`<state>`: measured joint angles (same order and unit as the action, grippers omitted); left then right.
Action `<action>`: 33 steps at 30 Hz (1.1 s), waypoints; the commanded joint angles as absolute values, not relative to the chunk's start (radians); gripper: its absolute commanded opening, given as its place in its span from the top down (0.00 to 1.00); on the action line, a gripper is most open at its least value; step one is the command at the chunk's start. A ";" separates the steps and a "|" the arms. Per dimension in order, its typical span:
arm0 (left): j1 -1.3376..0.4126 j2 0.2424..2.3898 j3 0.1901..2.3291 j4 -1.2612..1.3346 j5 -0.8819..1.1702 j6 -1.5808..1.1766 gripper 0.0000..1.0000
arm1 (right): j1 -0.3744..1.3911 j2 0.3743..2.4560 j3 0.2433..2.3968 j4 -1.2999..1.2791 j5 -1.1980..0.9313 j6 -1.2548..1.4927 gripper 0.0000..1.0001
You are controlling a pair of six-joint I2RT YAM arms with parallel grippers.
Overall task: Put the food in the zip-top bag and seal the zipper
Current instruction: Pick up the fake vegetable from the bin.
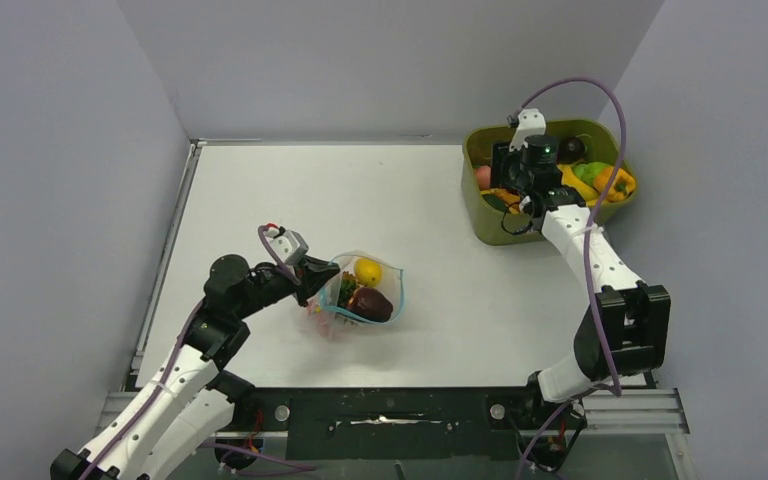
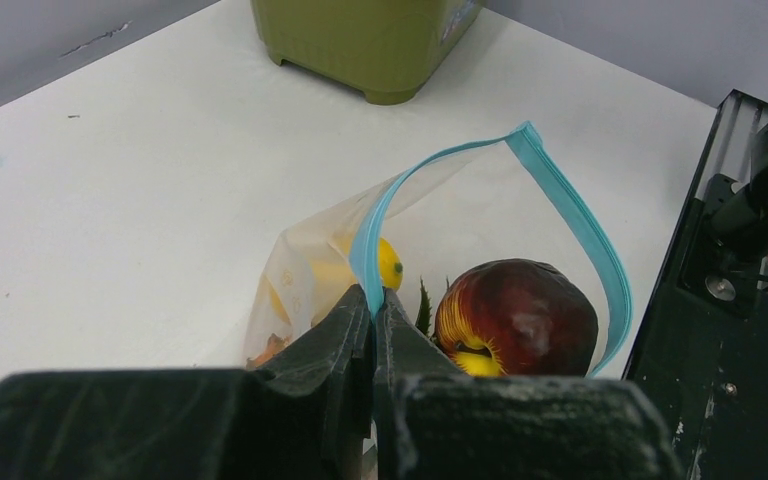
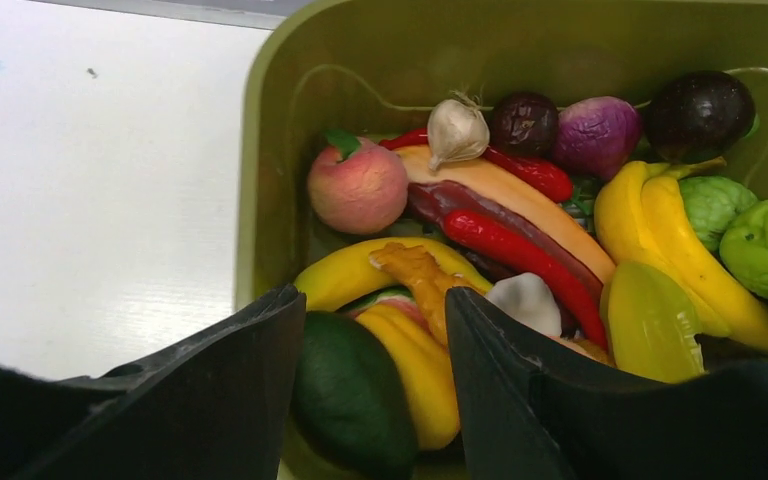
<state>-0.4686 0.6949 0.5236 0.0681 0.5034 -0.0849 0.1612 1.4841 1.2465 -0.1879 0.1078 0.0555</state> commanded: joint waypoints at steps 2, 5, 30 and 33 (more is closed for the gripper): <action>-0.468 0.666 0.522 0.115 0.569 -0.070 1.00 | 0.068 1.574 1.293 -0.040 -0.014 0.048 0.43; -0.467 0.667 0.520 0.122 0.577 -0.080 1.00 | 0.023 1.655 1.343 -0.036 -0.060 0.062 0.43; -0.445 0.691 0.516 0.120 0.617 -0.075 1.00 | -0.017 2.153 1.739 0.025 0.034 0.138 0.40; -0.443 0.688 0.514 0.120 0.615 -0.075 1.00 | -0.015 2.182 1.761 0.018 0.040 0.140 0.38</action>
